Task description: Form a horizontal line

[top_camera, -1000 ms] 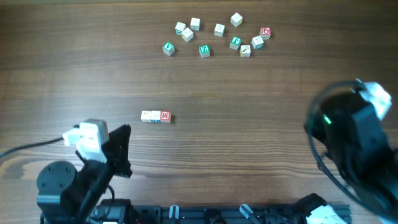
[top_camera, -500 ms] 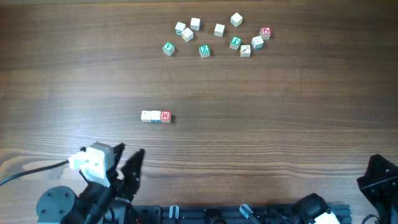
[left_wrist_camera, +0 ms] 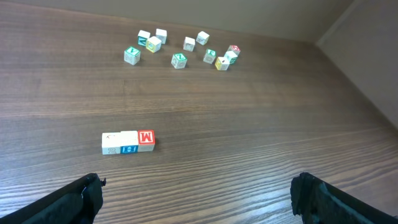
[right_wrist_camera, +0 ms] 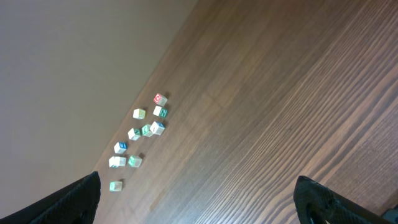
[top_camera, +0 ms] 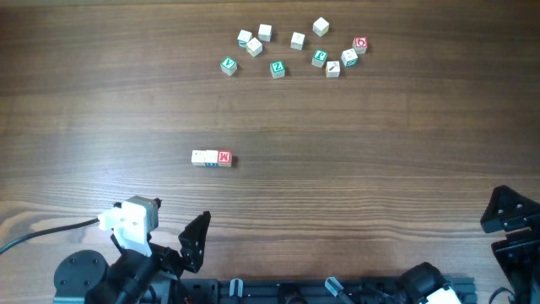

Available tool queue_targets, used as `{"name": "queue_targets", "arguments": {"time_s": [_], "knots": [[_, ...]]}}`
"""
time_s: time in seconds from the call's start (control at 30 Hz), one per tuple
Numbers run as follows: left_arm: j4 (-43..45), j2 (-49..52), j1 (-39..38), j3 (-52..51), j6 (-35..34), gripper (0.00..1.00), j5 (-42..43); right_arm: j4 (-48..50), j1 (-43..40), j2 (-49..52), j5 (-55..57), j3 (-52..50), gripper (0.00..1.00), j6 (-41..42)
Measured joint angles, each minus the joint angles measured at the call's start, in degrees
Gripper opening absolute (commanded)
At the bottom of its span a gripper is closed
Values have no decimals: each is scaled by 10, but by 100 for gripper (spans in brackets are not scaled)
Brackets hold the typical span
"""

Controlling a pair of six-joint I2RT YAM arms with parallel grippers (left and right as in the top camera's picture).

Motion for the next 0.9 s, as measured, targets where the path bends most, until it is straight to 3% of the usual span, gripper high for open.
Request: {"name": "queue_targets", "arguments": {"time_s": [0.33,0.53,0.63,0.8,0.9], "knots": [[0,0,0,0,0,100,0,-2,-3,0,6,0,100,1],[0,0,0,0,0,100,0,36,-84,-5,15,-21,100,-3],[-1,0,0,0,0,100,0,177,-144,-40,5,-98,100,-56],[-2,0,0,0,0,100,0,532,-236,-170,-111,-313,100,-238],[-2,0,0,0,0,100,0,643,-293,-241,-188,-417,100,-304]]}}
